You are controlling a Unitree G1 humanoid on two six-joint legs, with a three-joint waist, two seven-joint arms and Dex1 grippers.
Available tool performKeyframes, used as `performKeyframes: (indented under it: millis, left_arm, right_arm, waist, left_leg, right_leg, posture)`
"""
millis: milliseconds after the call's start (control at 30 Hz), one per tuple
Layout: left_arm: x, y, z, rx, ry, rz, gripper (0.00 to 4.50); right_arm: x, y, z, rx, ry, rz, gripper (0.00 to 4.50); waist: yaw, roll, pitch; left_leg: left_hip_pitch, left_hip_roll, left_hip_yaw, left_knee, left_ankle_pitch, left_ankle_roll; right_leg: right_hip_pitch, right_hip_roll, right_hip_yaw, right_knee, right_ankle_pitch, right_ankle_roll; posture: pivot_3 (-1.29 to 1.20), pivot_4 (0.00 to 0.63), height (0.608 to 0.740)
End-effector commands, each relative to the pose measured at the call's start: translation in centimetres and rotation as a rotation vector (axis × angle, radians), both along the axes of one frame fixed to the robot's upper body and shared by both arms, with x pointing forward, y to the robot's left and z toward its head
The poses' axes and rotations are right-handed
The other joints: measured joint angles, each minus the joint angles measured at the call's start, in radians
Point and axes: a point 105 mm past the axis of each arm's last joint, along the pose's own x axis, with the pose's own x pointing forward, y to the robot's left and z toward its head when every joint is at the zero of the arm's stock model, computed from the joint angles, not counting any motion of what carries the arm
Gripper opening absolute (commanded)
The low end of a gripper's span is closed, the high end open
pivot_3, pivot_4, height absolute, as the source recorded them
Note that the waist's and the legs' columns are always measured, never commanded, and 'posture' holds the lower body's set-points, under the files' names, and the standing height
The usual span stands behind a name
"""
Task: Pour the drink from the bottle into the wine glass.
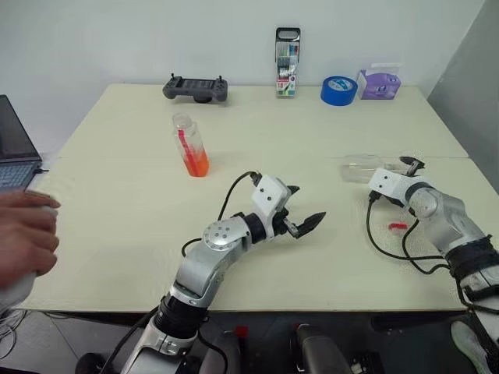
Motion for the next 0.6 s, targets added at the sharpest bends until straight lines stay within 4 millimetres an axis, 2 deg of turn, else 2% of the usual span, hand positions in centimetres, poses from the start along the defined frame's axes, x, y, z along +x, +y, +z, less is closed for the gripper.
performKeyframes:
  millis: [33, 100, 200, 400, 533, 567, 600]
  left_arm:
    - [0.0, 0.0, 1.2, -0.012, -0.042, -0.005, 4.48]
    - [0.2, 0.3, 1.2, -0.008, -0.046, 0.002, 4.48]
    - [0.5, 0.6, 1.3, -0.002, -0.052, 0.013, 4.50]
    - [0.9, 1.1, 1.4, -0.007, -0.051, 0.038, 4.50]
    - [1.1, 1.2, 1.2, -0.004, -0.046, 0.043, 4.50]
    - [1.1, 1.2, 1.2, -0.004, -0.045, 0.044, 4.50]
    - [1.2, 1.2, 1.2, -0.003, -0.044, 0.043, 4.50]
  right_arm:
    - [1.5, 0.0, 2.0, -0.081, -0.089, 0.022, 4.50]
    - [2.1, 0.4, 2.4, -0.099, -0.104, 0.033, 4.50]
    - [2.8, 0.7, 2.4, -0.143, -0.097, 0.048, 3.88]
    - [3.0, 1.0, 2.7, -0.175, -0.072, 0.079, 1.74]
    - [2.7, 1.4, 2.1, -0.202, -0.050, 0.129, 0.32]
    - [2.6, 1.5, 1.9, -0.205, -0.045, 0.135, 0.03]
    - [2.5, 1.5, 1.6, -0.213, -0.034, 0.144, 0.03]
  waist:
    - [0.000, 0.000, 0.000]
    - [-0.001, 0.000, 0.000]
    - [0.000, 0.000, 0.000]
    - [0.000, 0.000, 0.000]
    - [0.000, 0.000, 0.000]
    - [0.000, 0.000, 0.000]
    - [0.000, 0.000, 0.000]
  left_leg:
    - [0.000, 0.000, 0.000, 0.000, 0.000, 0.000]
    - [0.000, 0.000, 0.001, 0.000, 0.000, 0.000]
    - [0.001, 0.000, 0.001, 0.000, 0.000, 0.000]
    - [0.000, -0.001, 0.001, 0.000, 0.000, 0.000]
    - [0.001, 0.000, 0.001, 0.000, 0.000, 0.000]
    - [0.001, 0.000, 0.001, 0.000, 0.000, 0.000]
    - [0.001, 0.000, 0.001, 0.000, 0.000, 0.000]
  right_leg:
    - [0.000, 0.000, 0.000, 0.000, 0.000, 0.000]
    - [0.000, 0.000, 0.001, 0.000, 0.000, 0.000]
    - [0.000, 0.000, 0.001, 0.000, 0.000, 0.000]
    - [0.000, 0.000, 0.002, 0.000, 0.000, 0.000]
    - [0.000, 0.000, 0.002, 0.000, 0.000, 0.000]
    - [0.000, 0.000, 0.002, 0.000, 0.000, 0.000]
    - [0.000, 0.000, 0.002, 0.000, 0.000, 0.000]
  posture:
    - [0.00, 0.150, 0.740]
    - [0.00, 0.150, 0.740]
    - [0.00, 0.150, 0.740]
    - [0.00, 0.150, 0.740]
    - [0.00, 0.150, 0.740]
    - [0.00, 0.150, 0.740]
    - [0.00, 0.150, 0.740]
